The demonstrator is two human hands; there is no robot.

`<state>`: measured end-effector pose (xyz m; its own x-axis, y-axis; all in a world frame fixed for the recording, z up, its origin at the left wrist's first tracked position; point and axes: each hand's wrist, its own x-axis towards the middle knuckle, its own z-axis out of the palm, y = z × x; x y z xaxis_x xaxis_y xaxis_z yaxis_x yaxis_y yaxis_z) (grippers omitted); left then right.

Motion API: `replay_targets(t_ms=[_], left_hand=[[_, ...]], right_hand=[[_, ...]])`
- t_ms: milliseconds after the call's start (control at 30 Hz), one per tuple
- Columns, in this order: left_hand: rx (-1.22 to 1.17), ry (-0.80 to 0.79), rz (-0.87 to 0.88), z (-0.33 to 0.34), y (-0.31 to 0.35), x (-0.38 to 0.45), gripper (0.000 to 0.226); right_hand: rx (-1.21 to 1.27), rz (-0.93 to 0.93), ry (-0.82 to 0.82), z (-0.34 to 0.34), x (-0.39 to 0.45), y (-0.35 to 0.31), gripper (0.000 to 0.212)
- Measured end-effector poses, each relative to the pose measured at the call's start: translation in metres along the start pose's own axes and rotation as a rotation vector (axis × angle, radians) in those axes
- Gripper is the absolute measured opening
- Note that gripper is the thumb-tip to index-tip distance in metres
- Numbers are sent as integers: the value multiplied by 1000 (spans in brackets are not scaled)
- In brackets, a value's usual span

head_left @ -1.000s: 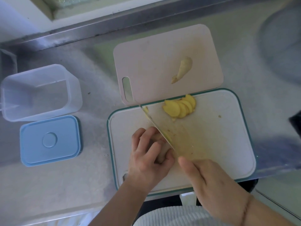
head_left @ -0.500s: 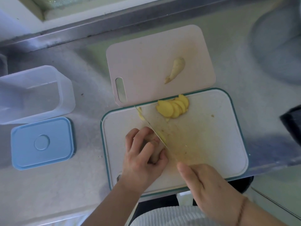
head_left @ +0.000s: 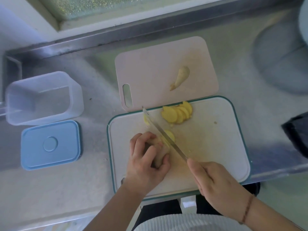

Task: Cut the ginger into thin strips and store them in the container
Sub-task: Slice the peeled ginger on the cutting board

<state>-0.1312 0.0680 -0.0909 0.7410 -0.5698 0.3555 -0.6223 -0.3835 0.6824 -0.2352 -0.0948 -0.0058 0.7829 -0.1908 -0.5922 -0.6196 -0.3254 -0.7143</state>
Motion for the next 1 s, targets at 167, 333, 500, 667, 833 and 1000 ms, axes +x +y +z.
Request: replay_targets(t_ms=[167, 333, 500, 667, 833, 1000], left_hand=[[43, 19, -13, 2, 3, 0, 35], [63, 43, -9, 4, 1, -2, 45], [29, 60, 13, 4, 2, 0, 37], [15, 73, 14, 4, 4, 1, 37], [8, 76, 10, 3, 3, 0, 33], [-6, 71, -3, 4, 4, 0, 22]], right_hand=[[16, 38, -33, 3, -12, -8, 75], [-36, 5, 28, 8, -13, -25, 62], [-76, -4, 24, 10, -10, -32, 61], [-102, 28, 21, 11, -9, -36, 71], [-95, 24, 44, 13, -7, -39, 72], [-83, 6, 71, 15, -6, -39, 62]])
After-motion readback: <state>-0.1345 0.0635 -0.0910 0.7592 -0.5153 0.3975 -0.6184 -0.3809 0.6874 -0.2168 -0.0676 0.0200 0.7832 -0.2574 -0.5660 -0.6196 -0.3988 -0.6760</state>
